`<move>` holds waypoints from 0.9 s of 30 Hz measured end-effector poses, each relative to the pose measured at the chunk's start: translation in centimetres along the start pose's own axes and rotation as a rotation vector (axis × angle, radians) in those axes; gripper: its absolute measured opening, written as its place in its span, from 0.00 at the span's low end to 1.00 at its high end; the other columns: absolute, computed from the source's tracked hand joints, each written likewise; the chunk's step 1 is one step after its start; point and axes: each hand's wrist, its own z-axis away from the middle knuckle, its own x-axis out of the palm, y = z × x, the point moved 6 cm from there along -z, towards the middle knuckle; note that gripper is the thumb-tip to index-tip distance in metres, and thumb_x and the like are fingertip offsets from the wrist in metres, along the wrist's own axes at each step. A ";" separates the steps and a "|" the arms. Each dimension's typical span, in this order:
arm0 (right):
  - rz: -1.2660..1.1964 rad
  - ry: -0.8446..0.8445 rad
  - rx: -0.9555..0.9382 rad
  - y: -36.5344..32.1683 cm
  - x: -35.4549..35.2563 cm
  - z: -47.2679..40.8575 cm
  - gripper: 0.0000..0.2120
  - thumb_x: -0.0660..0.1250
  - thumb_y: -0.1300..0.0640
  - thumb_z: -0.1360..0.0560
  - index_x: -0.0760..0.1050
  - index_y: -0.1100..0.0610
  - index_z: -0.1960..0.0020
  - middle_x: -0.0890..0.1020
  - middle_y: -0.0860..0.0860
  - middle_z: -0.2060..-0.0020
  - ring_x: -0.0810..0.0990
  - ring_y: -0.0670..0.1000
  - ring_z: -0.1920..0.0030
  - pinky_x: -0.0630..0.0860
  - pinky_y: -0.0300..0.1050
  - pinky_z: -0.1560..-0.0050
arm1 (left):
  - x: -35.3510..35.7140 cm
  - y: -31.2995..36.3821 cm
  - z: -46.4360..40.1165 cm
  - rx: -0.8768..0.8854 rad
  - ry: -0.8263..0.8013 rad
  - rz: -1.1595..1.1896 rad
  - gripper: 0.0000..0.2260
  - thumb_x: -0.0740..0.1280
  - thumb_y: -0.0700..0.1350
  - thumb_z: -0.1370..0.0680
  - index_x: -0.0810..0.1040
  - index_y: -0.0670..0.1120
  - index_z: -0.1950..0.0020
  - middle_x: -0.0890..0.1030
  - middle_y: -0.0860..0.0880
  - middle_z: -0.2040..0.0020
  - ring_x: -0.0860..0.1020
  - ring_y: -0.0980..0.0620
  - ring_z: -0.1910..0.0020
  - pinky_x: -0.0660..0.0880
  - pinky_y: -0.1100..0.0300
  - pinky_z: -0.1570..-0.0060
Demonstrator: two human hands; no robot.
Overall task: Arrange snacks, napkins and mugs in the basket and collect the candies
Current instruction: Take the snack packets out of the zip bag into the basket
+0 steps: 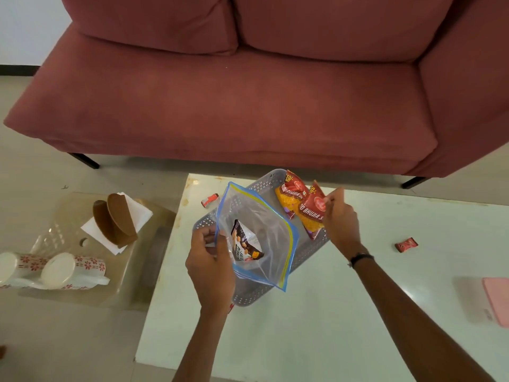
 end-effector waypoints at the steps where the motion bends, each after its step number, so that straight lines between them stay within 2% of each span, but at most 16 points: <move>1: 0.007 -0.041 0.019 0.3 1.0 -0.1 0.14 0.54 0.50 0.20 0.65 0.62 0.47 0.82 0.61 0.52 0.83 0.61 0.55 0.76 0.43 0.65 | 0.0 -0.1 0.0 -0.001 0.001 -0.003 0.06 0.65 0.45 0.23 0.75 0.45 0.47 0.79 0.51 0.55 0.80 0.50 0.57 0.74 0.68 0.61; 3: 0.025 -0.092 0.051 0.6 2.5 -0.3 0.16 0.56 0.49 0.21 0.65 0.62 0.45 0.81 0.61 0.48 0.83 0.61 0.52 0.81 0.50 0.57 | -0.1 -0.1 -0.1 0.000 0.004 -0.006 0.06 0.65 0.45 0.23 0.74 0.46 0.47 0.79 0.52 0.54 0.80 0.50 0.56 0.75 0.66 0.60; 5: 0.077 -0.107 0.072 1.1 3.3 -0.5 0.15 0.56 0.50 0.21 0.65 0.62 0.45 0.81 0.61 0.47 0.83 0.62 0.52 0.81 0.53 0.54 | -0.1 -0.1 -0.2 0.000 0.005 -0.014 0.06 0.65 0.46 0.23 0.74 0.46 0.47 0.79 0.52 0.54 0.80 0.50 0.56 0.77 0.62 0.57; 10: 0.161 -0.104 0.134 3.4 4.2 -0.2 0.17 0.55 0.48 0.21 0.66 0.62 0.45 0.81 0.62 0.48 0.83 0.61 0.51 0.81 0.52 0.54 | -0.1 -0.2 0.0 -0.003 0.012 -0.027 0.07 0.65 0.47 0.23 0.74 0.46 0.47 0.79 0.53 0.54 0.81 0.49 0.55 0.79 0.55 0.54; 16: 0.119 -0.041 0.197 5.1 4.4 -0.4 0.14 0.56 0.48 0.20 0.69 0.60 0.47 0.83 0.58 0.50 0.83 0.57 0.53 0.77 0.43 0.59 | 0.0 -0.2 0.1 -0.011 0.008 -0.039 0.10 0.66 0.47 0.23 0.75 0.44 0.45 0.79 0.52 0.54 0.80 0.50 0.56 0.78 0.58 0.56; 19: 0.027 0.005 0.254 5.1 3.7 0.4 0.12 0.58 0.50 0.20 0.70 0.59 0.45 0.82 0.58 0.48 0.82 0.57 0.50 0.75 0.42 0.59 | -0.1 -0.4 0.5 -0.034 0.001 -0.053 0.09 0.66 0.48 0.24 0.75 0.46 0.46 0.79 0.52 0.55 0.80 0.49 0.57 0.79 0.56 0.57; 21: -0.096 0.058 0.281 4.1 2.3 1.6 0.13 0.59 0.52 0.20 0.70 0.60 0.42 0.81 0.58 0.45 0.81 0.56 0.48 0.75 0.41 0.57 | -0.2 -0.6 0.9 -0.056 -0.018 -0.059 0.08 0.66 0.48 0.24 0.74 0.47 0.47 0.79 0.52 0.55 0.80 0.49 0.58 0.78 0.60 0.59; 23: -0.219 0.134 0.228 1.3 0.0 3.3 0.12 0.61 0.53 0.21 0.71 0.60 0.42 0.81 0.57 0.46 0.81 0.52 0.48 0.75 0.39 0.56 | -0.3 -0.7 1.4 -0.072 -0.046 -0.055 0.08 0.66 0.49 0.24 0.74 0.48 0.47 0.79 0.53 0.55 0.80 0.50 0.57 0.75 0.65 0.60; 26: -0.385 0.235 0.086 -5.3 -4.2 6.9 0.05 0.64 0.55 0.22 0.75 0.54 0.48 0.82 0.49 0.55 0.81 0.45 0.56 0.77 0.39 0.58 | -0.4 -0.9 2.1 -0.095 -0.089 -0.025 0.09 0.66 0.49 0.24 0.75 0.48 0.46 0.79 0.54 0.55 0.80 0.52 0.56 0.75 0.66 0.59; 27: -0.442 0.218 0.040 -7.7 -5.2 8.3 0.02 0.65 0.56 0.23 0.76 0.53 0.51 0.82 0.47 0.59 0.81 0.44 0.59 0.76 0.34 0.58 | -0.6 -1.0 2.3 -0.095 -0.096 -0.021 0.09 0.66 0.48 0.24 0.75 0.48 0.45 0.79 0.54 0.54 0.80 0.53 0.56 0.75 0.66 0.59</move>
